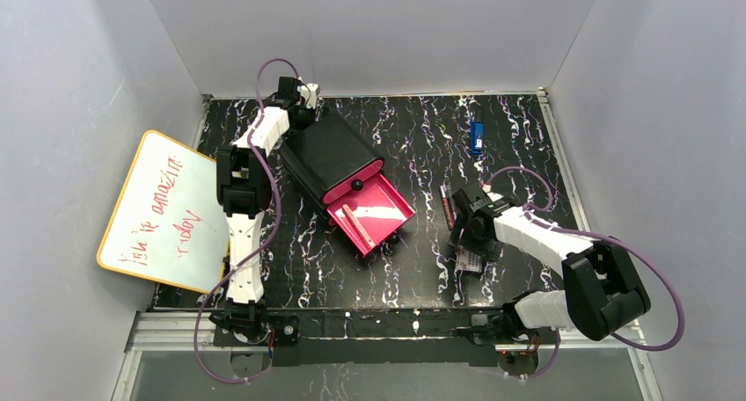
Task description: Organize the makeup
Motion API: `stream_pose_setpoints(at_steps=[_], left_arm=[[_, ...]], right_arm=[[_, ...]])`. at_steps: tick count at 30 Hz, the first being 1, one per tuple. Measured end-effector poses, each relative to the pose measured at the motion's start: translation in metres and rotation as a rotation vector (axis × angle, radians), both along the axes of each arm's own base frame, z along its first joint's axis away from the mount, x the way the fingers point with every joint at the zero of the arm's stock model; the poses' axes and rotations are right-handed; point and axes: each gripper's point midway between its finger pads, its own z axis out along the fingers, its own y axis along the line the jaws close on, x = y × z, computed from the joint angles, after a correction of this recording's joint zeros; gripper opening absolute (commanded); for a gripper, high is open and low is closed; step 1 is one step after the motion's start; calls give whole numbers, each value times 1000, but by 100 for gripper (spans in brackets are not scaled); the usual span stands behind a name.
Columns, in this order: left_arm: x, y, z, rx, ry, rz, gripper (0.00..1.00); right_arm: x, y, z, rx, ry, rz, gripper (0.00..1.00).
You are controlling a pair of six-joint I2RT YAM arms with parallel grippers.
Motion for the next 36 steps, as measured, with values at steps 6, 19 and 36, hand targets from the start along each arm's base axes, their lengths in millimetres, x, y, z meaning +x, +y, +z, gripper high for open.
stream_pose_setpoints(at_steps=[6, 19, 36], left_arm=[[0, 0, 0, 0, 0, 0, 98], [0, 0, 0, 0, 0, 0, 98], [0, 0, 0, 0, 0, 0, 98]], right_arm=[[5, 5, -1, 15, -15, 5, 80], [6, 9, -4, 4, -22, 23, 77], [13, 21, -6, -12, -65, 48, 70]])
